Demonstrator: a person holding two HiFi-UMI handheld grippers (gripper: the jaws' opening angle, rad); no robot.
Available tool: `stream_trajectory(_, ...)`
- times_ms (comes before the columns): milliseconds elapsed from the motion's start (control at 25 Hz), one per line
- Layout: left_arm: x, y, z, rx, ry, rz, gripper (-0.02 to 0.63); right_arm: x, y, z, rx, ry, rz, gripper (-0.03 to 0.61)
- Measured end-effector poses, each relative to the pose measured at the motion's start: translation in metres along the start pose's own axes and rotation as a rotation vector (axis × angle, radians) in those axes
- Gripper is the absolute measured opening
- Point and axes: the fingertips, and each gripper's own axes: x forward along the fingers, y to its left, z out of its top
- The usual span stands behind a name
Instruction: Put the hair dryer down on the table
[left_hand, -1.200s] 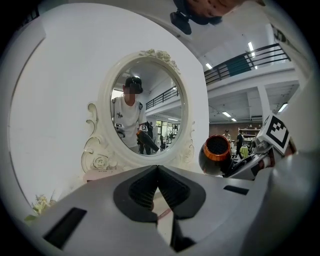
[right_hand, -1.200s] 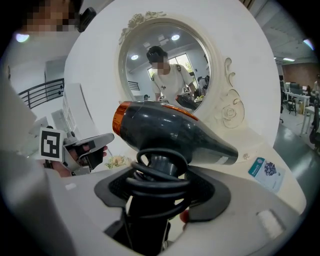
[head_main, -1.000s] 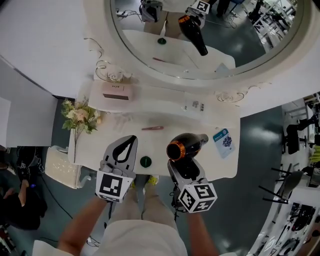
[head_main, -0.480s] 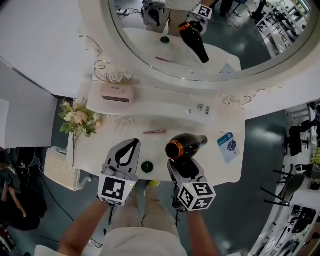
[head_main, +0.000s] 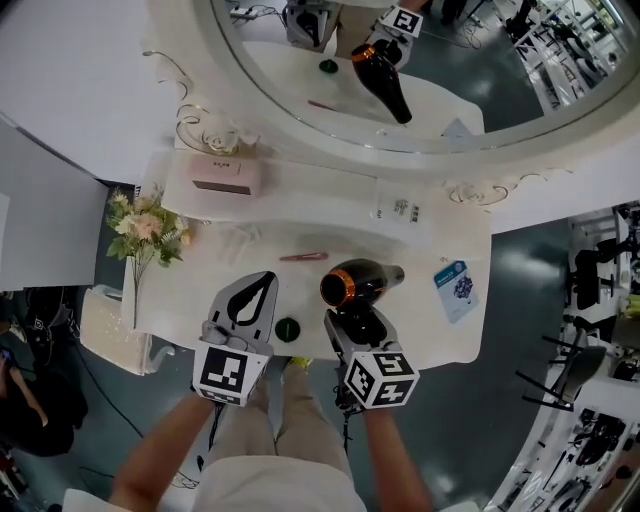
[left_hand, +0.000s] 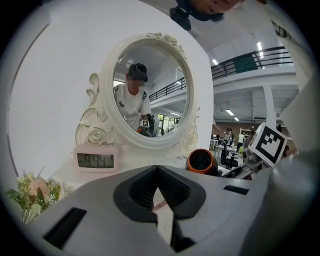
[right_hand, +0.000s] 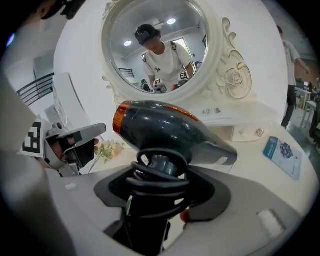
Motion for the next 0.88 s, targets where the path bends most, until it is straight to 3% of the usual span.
stream_trajectory(560,0.011,0.004,-0.019,-0.023,0.02,0.017,0.009,0.031,-0.012,-0.007,-0.027,0.039,-0.008,0.316)
stream_trajectory(880,0.016,0.007,-0.028,-0.023,0.038,0.025,0.009,0.044,-0.011,-0.014,0.037,0.042,0.027,0.316)
